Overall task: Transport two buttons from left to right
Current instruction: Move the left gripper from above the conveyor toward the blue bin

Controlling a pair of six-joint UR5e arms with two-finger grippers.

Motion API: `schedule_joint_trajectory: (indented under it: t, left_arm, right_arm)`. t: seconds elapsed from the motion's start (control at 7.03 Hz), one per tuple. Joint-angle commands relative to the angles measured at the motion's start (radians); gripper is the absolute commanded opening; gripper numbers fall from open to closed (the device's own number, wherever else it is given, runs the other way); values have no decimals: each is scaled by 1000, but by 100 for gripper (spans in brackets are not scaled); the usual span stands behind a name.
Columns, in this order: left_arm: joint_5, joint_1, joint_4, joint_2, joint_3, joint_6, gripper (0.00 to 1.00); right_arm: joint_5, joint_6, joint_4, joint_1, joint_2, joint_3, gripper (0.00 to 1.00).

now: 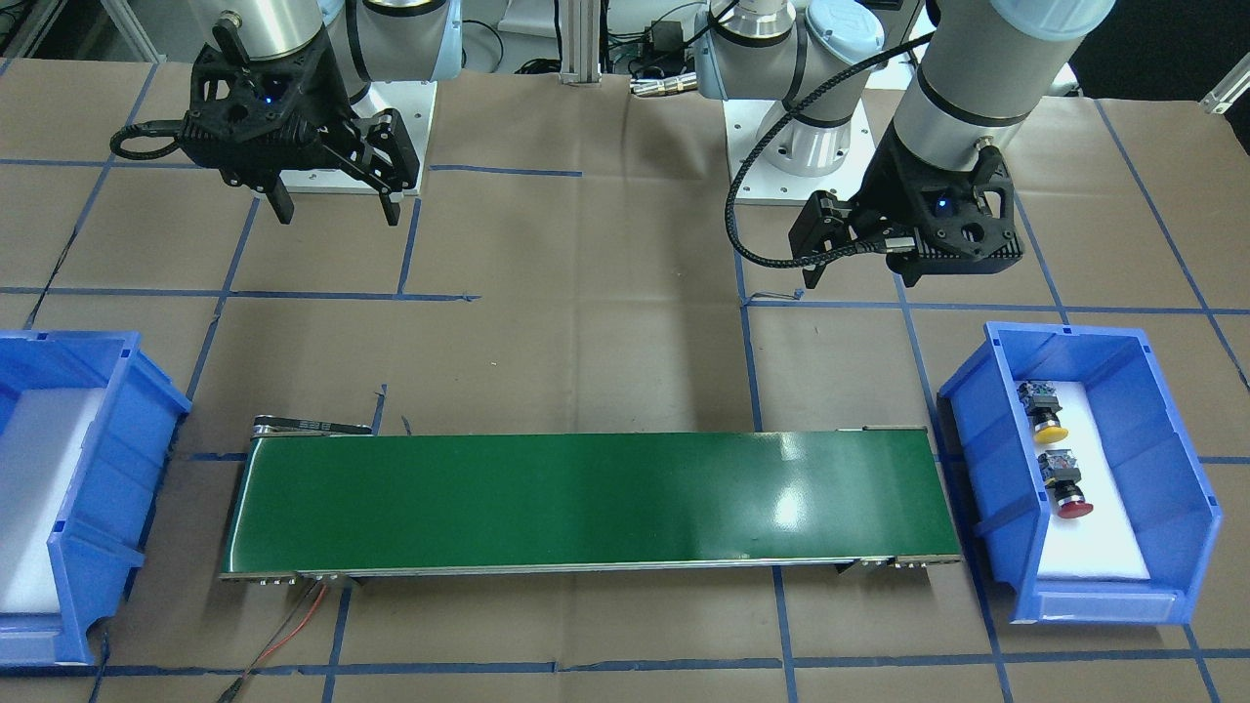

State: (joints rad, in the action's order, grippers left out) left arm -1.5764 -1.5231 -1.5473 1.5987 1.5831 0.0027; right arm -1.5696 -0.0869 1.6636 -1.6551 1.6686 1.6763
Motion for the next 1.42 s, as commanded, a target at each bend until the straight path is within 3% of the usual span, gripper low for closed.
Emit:
schedule_joint_trajectory:
  t: [0.0, 0.43, 0.71, 1.28]
  left_arm:
    - [-1, 111, 6, -5, 24, 122, 100]
    - [-8, 387, 18, -5, 86, 493, 100]
    - [-11, 559, 120, 21, 142, 620, 100]
    - [-10, 580, 324, 139, 184, 654, 100]
  right_arm:
    - [-4, 1, 1, 0, -1, -1, 100]
    - [-4, 1, 1, 0, -1, 0, 100]
    - [-4, 2, 2, 0, -1, 0, 100]
    - [-6, 10, 2, 2, -1, 0, 100]
